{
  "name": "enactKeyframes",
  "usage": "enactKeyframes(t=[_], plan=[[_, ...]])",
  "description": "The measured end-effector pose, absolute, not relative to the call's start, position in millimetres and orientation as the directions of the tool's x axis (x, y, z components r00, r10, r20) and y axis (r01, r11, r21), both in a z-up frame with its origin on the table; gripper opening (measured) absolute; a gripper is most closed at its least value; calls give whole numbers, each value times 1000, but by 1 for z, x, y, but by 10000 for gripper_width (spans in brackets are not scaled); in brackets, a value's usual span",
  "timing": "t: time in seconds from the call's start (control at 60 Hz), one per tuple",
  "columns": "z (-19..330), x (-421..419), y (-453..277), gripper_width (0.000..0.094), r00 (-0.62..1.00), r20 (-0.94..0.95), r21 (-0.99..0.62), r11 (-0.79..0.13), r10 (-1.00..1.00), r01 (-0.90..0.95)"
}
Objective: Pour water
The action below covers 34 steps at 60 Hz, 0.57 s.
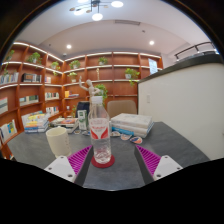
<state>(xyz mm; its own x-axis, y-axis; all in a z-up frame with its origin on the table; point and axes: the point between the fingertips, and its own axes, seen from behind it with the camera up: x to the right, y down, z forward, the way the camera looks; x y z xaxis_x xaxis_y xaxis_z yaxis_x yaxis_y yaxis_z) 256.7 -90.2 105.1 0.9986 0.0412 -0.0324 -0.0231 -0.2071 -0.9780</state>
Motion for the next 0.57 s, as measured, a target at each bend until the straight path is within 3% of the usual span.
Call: enactKeyframes(t=[0.567], plan=[[136,276,-126,871,999,-16,-992,-124,-35,-20]])
